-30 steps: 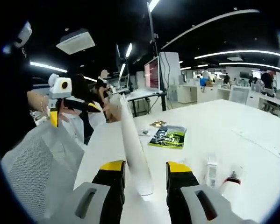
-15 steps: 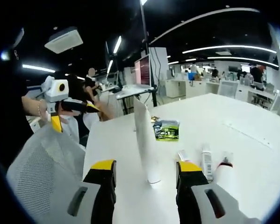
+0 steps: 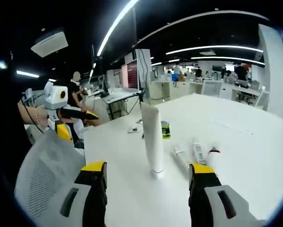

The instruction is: Arrange the skincare products in the storage area until every visible bottle or jar stands upright without overlapping.

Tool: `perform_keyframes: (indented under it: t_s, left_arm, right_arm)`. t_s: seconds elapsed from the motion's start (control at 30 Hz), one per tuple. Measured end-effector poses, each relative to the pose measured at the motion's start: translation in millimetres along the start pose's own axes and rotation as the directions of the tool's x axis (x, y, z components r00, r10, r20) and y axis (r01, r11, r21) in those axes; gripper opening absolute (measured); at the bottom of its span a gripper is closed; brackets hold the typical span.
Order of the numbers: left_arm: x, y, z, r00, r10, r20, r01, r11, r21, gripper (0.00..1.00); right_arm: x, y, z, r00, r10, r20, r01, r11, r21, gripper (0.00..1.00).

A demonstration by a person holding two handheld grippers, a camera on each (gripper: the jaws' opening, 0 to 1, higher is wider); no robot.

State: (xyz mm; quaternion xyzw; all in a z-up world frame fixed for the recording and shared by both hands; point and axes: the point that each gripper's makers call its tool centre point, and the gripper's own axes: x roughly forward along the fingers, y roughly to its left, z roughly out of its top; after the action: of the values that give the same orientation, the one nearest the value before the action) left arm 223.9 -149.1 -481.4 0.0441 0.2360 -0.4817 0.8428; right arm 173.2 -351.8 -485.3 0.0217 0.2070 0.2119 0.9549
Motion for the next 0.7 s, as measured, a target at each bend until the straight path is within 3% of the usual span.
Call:
perform_keyframes:
  t_s: [0.2, 0.33, 0.4, 0.7]
  left_arm:
    - [-1, 1.2, -0.5, 1.0, 0.001, 0.003, -0.001, 1.0, -0.009, 0.93]
    - [-1, 0.2, 0.8, 1.0, -0.002, 0.01, 0.002, 1.0, -0.016, 0.92]
    - [-1, -0.4, 1.0, 1.0, -0.003, 0.01, 0.003, 1.0, -0.017, 0.92]
    - [-3, -0.2, 2.3, 1.0, -0.007, 0.021, 0.008, 0.999, -0.042, 0.91]
  right_arm:
    - [-16, 6, -0.9, 0.997, -0.071, 0.018, 0.07, 0.997, 0.038, 0.77]
    - [-25, 14, -3.7, 0.995, -0.099, 0.005, 0.099, 0.994, 0.037, 0.76]
    - [-28, 15, -6.0, 0.995, -0.105, -0.001, 0.104, 0.992, 0.075, 0.76]
    - [-44, 8, -2.3, 0.981, -0.186, 0.05, 0.179, 0.975, 0.132, 0.81]
